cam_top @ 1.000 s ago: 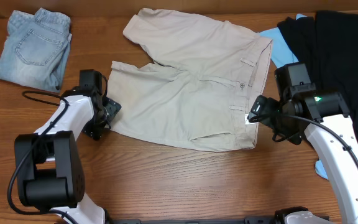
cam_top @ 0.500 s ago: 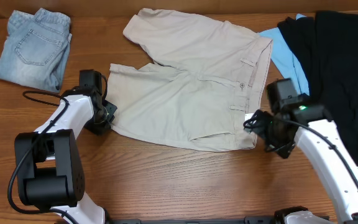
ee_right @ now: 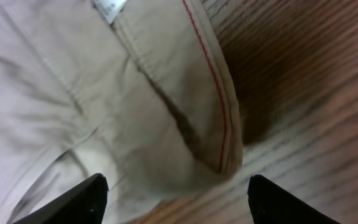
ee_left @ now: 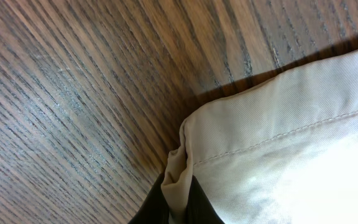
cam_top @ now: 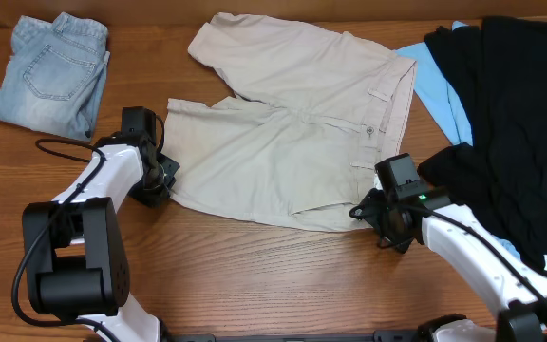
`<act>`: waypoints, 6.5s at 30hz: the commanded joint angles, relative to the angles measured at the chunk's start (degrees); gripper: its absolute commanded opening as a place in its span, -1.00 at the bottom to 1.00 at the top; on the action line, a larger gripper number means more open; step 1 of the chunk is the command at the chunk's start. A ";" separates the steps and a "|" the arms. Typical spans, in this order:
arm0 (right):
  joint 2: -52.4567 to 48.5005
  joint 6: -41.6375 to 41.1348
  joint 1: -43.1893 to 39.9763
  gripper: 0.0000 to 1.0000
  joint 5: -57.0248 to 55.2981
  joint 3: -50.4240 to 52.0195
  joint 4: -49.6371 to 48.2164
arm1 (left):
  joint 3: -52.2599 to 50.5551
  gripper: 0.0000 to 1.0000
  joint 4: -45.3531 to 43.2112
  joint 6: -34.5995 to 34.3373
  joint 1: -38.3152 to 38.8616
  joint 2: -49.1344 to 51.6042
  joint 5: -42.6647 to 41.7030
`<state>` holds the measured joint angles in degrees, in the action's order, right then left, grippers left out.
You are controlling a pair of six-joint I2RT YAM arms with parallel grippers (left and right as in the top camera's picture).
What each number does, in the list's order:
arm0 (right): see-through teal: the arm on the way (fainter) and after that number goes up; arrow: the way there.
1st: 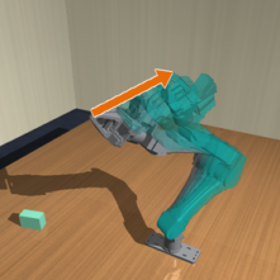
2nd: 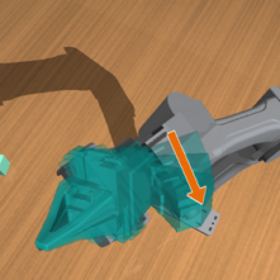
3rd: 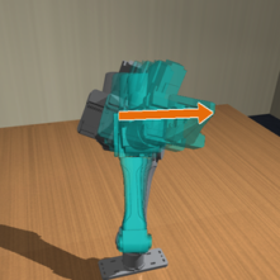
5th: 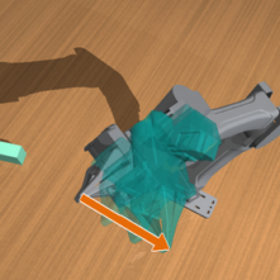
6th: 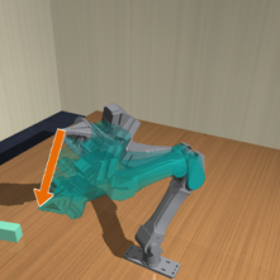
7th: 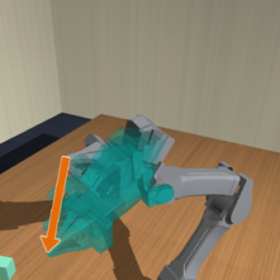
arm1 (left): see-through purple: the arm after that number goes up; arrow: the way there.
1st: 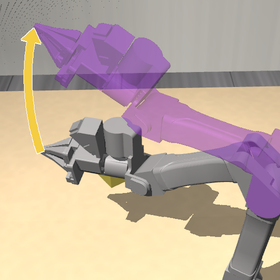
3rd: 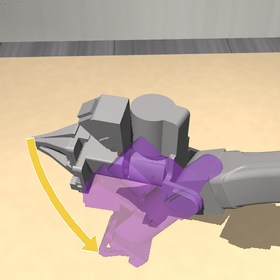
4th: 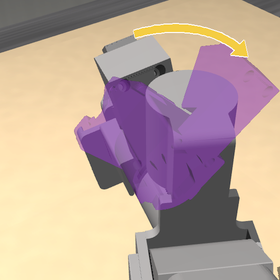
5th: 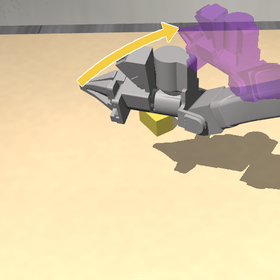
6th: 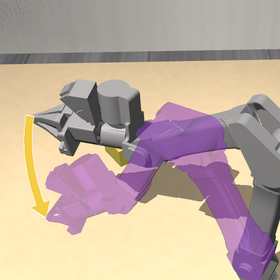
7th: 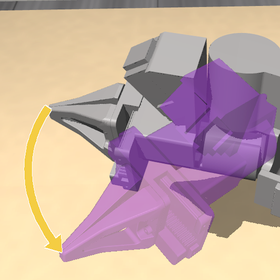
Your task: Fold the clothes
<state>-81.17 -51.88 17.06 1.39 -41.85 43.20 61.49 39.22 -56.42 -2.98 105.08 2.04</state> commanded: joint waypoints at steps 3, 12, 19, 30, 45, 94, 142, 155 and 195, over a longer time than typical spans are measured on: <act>-4.74 -0.90 0.31 0.36 -1.77 0.59 -3.23 | -0.81 -0.92 0.57 1.14 0.42 2.08 -0.37; -4.81 -0.83 -1.05 -0.69 -2.82 0.44 -1.66 | 2.36 -0.92 2.27 9.75 0.37 1.99 -0.42; -0.09 9.27 -3.87 -0.66 1.29 -8.68 10.62 | 19.71 -0.92 19.19 14.56 -0.79 0.37 1.99; 2.51 11.87 -2.27 -0.79 2.12 -28.94 33.42 | 45.16 -0.92 42.25 17.31 -2.91 -5.68 8.92; 20.85 0.79 8.83 -0.75 1.99 -28.98 46.01 | 46.42 -0.92 50.73 19.17 -1.16 -20.57 11.30; -14.53 12.22 -4.09 1.00 -26.73 -19.52 -19.41 | 41.97 0.98 -3.10 17.88 11.21 15.96 13.27; -16.92 22.34 -10.38 1.00 -2.62 -30.40 9.01 | 24.44 -0.92 -7.02 50.73 10.58 16.55 -3.21; -16.92 22.10 -10.38 1.00 -1.22 -30.40 8.96 | 19.43 -0.88 -12.59 50.40 9.73 16.55 -2.45; -32.15 30.14 -10.45 0.95 17.07 -30.38 -4.92 | 52.48 1.00 28.22 47.91 0.55 16.52 -14.12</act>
<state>-110.96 -20.80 6.72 15.81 -71.99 39.18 110.67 66.94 -12.86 -2.72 121.84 -5.78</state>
